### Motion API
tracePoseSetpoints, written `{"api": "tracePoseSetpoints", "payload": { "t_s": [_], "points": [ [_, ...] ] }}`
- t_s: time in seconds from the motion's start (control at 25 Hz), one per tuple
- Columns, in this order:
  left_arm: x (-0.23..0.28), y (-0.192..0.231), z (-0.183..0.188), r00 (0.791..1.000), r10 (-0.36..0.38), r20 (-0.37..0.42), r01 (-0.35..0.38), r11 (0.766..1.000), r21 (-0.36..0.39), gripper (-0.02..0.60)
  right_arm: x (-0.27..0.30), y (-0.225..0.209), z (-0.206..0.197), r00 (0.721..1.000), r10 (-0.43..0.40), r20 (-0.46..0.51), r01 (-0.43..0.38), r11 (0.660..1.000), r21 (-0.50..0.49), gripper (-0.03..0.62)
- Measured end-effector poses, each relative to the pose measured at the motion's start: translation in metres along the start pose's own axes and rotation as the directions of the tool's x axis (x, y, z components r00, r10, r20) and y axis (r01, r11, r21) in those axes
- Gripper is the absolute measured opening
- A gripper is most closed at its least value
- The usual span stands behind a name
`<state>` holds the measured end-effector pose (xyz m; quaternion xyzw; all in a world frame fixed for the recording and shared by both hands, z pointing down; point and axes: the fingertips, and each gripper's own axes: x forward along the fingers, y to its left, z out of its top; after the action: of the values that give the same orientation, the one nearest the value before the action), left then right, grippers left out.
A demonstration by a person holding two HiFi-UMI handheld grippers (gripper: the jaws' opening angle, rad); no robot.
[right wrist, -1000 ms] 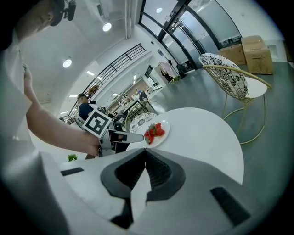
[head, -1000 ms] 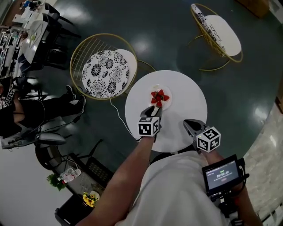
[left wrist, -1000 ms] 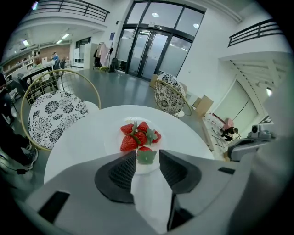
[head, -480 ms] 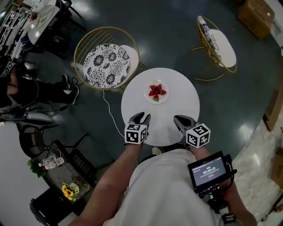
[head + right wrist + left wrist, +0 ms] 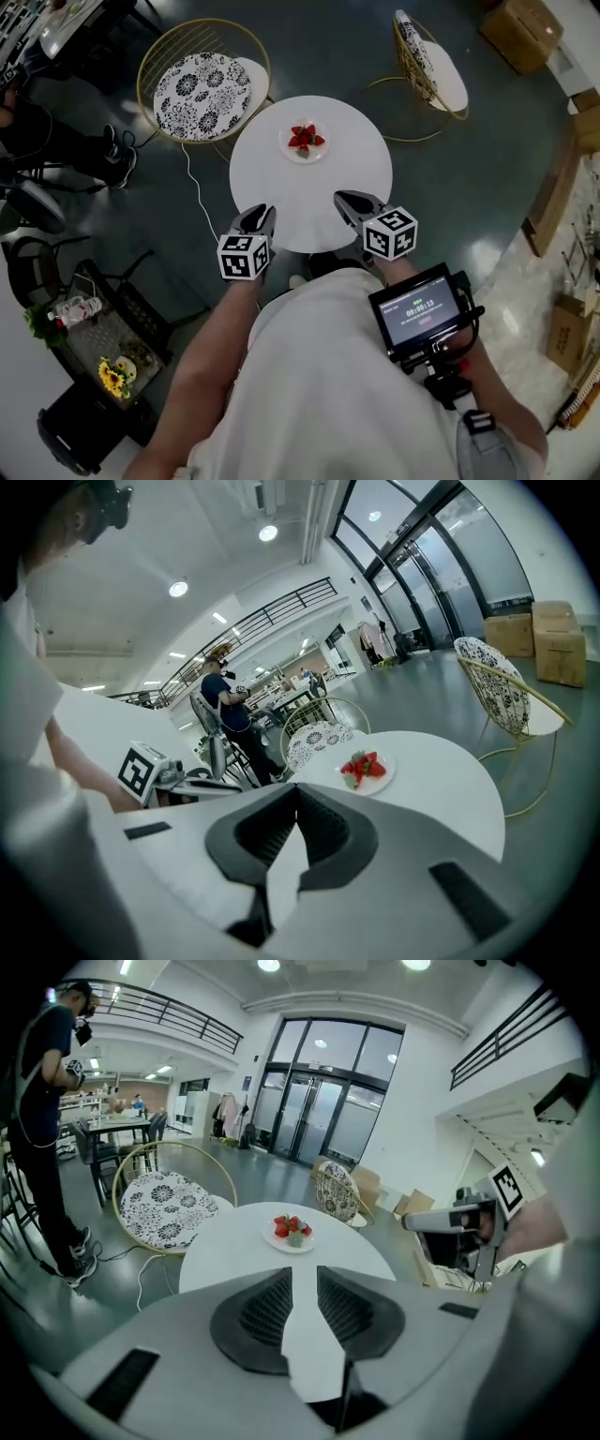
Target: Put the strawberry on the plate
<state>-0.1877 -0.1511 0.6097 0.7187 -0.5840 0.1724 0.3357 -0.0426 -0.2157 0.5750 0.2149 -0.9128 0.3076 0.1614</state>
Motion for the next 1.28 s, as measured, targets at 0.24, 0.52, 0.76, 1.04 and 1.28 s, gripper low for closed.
{"api": "tracePoseSetpoints", "payload": {
  "t_s": [0.24, 0.52, 0.76, 1.04, 1.28],
  "points": [
    [-0.05, -0.01, -0.003, 0.996, -0.009, 0.084, 0.008, 1.0, 0.013, 0.009, -0.022, 0.039, 0.004, 0.999, 0.021, 0.036, -0.019, 0.999, -0.044, 0.008],
    [-0.079, -0.027, 0.003, 0.986, -0.057, 0.158, 0.05, 0.998, 0.047, 0.008, -0.038, 0.07, 0.0, 0.997, 0.054, 0.059, -0.048, 0.993, -0.105, 0.008],
    [-0.09, -0.046, -0.005, 0.982, -0.098, 0.161, 0.088, 0.994, 0.067, 0.008, -0.056, 0.085, -0.008, 0.994, 0.059, 0.095, -0.051, 0.995, -0.085, 0.008],
    [-0.092, -0.054, -0.017, 0.984, -0.123, 0.13, 0.111, 0.99, 0.091, 0.008, -0.063, 0.086, -0.022, 0.993, 0.039, 0.113, -0.031, 0.997, -0.068, 0.008],
    [-0.078, -0.062, -0.008, 0.983, -0.141, 0.115, 0.128, 0.985, 0.115, 0.008, -0.062, 0.075, -0.016, 0.992, 0.036, 0.12, -0.029, 0.998, -0.059, 0.008]
  ]
}}
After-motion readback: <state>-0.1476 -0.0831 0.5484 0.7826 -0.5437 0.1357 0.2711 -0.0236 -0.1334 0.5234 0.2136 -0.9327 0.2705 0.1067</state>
